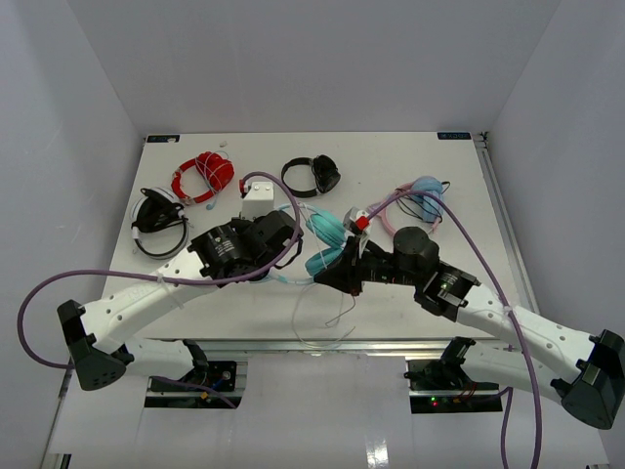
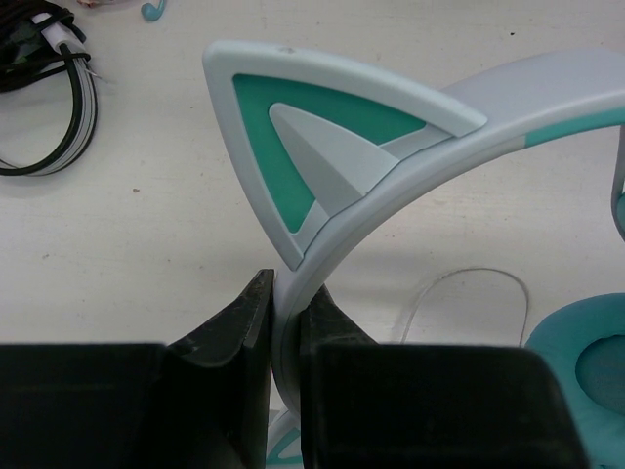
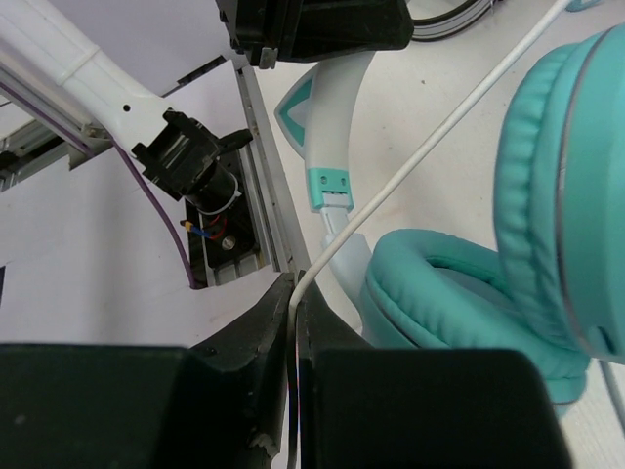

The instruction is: Wrap the headphones

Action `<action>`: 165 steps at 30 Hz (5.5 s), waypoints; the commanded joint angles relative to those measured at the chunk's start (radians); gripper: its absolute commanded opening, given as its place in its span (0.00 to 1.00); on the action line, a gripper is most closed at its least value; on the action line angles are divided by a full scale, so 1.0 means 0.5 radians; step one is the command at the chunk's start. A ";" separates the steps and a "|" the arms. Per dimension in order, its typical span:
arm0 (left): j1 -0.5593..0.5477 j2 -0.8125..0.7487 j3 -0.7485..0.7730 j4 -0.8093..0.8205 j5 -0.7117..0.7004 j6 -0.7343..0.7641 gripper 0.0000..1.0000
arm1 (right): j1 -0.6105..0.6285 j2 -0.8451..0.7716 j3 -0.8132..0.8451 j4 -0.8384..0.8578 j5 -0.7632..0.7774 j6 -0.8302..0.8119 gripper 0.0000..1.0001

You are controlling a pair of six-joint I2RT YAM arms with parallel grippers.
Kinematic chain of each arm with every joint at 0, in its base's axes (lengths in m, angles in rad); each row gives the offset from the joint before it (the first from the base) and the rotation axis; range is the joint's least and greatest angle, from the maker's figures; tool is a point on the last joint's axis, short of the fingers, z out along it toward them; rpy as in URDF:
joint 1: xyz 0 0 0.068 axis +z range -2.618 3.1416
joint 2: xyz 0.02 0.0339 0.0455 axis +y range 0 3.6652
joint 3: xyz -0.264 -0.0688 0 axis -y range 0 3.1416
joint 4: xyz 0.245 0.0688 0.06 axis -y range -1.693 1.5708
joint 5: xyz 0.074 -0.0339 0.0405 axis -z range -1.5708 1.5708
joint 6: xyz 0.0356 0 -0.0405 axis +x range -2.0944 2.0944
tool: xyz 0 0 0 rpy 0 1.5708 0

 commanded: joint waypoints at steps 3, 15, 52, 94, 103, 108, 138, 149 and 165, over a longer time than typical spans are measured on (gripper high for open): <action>0.036 -0.129 0.147 0.227 -0.080 -0.120 0.00 | 0.077 -0.020 -0.050 0.142 0.004 0.052 0.09; 0.036 -0.322 0.017 0.374 -0.112 -0.210 0.00 | 0.222 -0.124 -0.113 0.137 0.375 0.040 0.08; 0.036 -0.398 0.086 0.323 0.091 -0.569 0.00 | 0.498 -0.002 -0.506 0.657 1.406 -0.025 0.10; 0.036 -0.703 -0.159 0.443 0.331 -0.717 0.00 | 0.482 1.219 -0.777 2.988 1.301 -0.344 0.10; 0.036 -0.926 -0.206 0.374 0.379 -0.592 0.00 | 0.389 1.219 -0.901 3.091 1.442 -0.361 0.08; 0.036 -1.093 -0.297 0.629 0.831 -0.031 0.00 | 0.250 1.103 -0.967 3.067 1.424 -0.372 0.08; 0.036 -0.598 -0.401 0.495 1.370 0.668 0.00 | -0.264 0.105 -0.556 1.454 0.984 -0.507 0.08; 0.036 -0.576 -0.556 0.626 1.534 0.867 0.00 | -0.315 0.034 -0.305 1.067 0.937 -0.577 0.08; 0.036 -0.504 -0.634 0.641 1.618 0.991 0.00 | -0.319 0.115 -0.165 1.090 0.938 -0.595 0.08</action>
